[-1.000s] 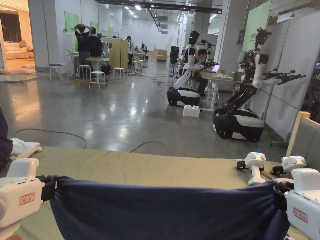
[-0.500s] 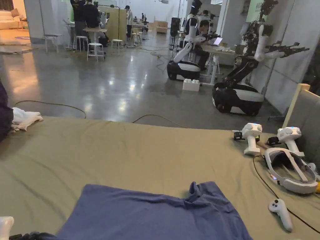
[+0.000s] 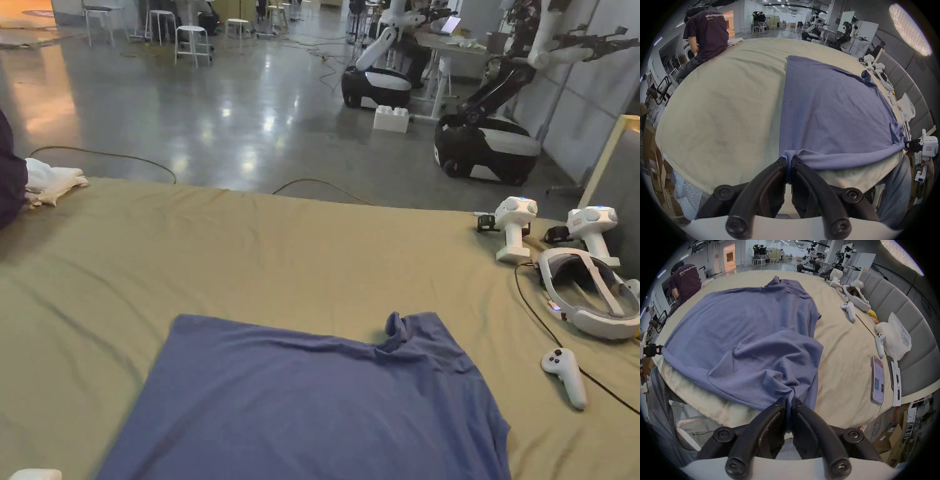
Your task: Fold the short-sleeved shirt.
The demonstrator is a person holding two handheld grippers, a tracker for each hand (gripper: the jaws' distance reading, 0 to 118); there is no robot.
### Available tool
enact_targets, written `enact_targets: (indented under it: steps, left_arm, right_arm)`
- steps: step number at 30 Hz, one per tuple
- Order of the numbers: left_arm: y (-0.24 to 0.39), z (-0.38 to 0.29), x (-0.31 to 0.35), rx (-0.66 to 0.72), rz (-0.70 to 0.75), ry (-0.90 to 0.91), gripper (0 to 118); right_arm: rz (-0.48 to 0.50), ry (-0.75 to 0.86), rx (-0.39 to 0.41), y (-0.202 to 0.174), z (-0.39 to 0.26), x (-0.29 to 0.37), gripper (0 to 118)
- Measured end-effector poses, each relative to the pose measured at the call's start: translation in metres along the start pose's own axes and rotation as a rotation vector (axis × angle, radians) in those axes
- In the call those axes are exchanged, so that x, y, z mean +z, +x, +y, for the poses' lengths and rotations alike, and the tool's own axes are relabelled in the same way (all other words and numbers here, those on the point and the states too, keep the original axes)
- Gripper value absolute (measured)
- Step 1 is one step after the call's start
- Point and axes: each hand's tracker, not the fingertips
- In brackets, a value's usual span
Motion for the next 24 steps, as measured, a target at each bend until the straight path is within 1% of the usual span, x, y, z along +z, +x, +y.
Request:
enact_targets:
  steps: [2, 3, 4, 5, 6, 7, 8, 9, 11, 15, 18, 21, 24]
  left_arm:
    - [0.002, -0.002, 0.003, -0.011, 0.006, -0.005, 7]
    - [0.002, 0.000, 0.004, -0.021, 0.021, -0.001, 12]
    - [0.003, 0.002, 0.005, -0.029, 0.044, -0.001, 18]
    - [0.004, 0.002, 0.008, -0.031, 0.044, 0.002, 20]
    - [0.004, 0.004, 0.011, -0.030, 0.042, 0.015, 23]
    - [0.003, 0.007, 0.014, -0.027, 0.038, 0.034, 30]
    - [0.004, 0.010, 0.019, -0.024, 0.022, 0.063, 36]
    - [0.008, 0.012, 0.025, -0.024, 0.001, 0.098, 39]
    - [0.014, 0.020, 0.034, -0.037, -0.009, 0.175, 40]
    - [0.035, 0.036, 0.052, -0.067, -0.033, 0.309, 40]
    - [0.051, 0.050, 0.060, -0.057, -0.052, 0.427, 40]
    - [0.071, 0.063, 0.071, -0.063, -0.038, 0.544, 39]
    - [0.091, 0.072, 0.081, -0.088, 0.003, 0.671, 39]
  right_arm:
    - [-0.011, 0.004, -0.009, -0.001, 0.001, 0.003, 10]
    - [-0.023, 0.005, -0.010, -0.002, 0.003, 0.006, 12]
    - [-0.036, 0.008, -0.009, -0.001, 0.004, 0.009, 17]
    - [-0.059, 0.016, -0.008, 0.000, 0.006, 0.013, 31]
    - [-0.081, 0.031, -0.004, 0.000, 0.008, 0.018, 54]
    - [-0.090, 0.049, -0.001, 0.001, 0.010, 0.023, 64]
    - [-0.095, 0.098, -0.002, 0.002, 0.013, 0.030, 64]
    - [-0.102, 0.129, -0.011, 0.003, 0.017, 0.036, 64]
    - [-0.099, 0.195, -0.033, 0.004, 0.025, 0.048, 64]
    - [-0.071, 0.394, -0.073, -0.001, 0.043, 0.068, 64]
    - [-0.057, 0.571, -0.090, -0.012, 0.056, 0.078, 64]
    - [-0.055, 0.732, -0.109, -0.029, 0.069, 0.087, 64]
    - [-0.068, 0.877, -0.156, -0.045, 0.082, 0.097, 63]
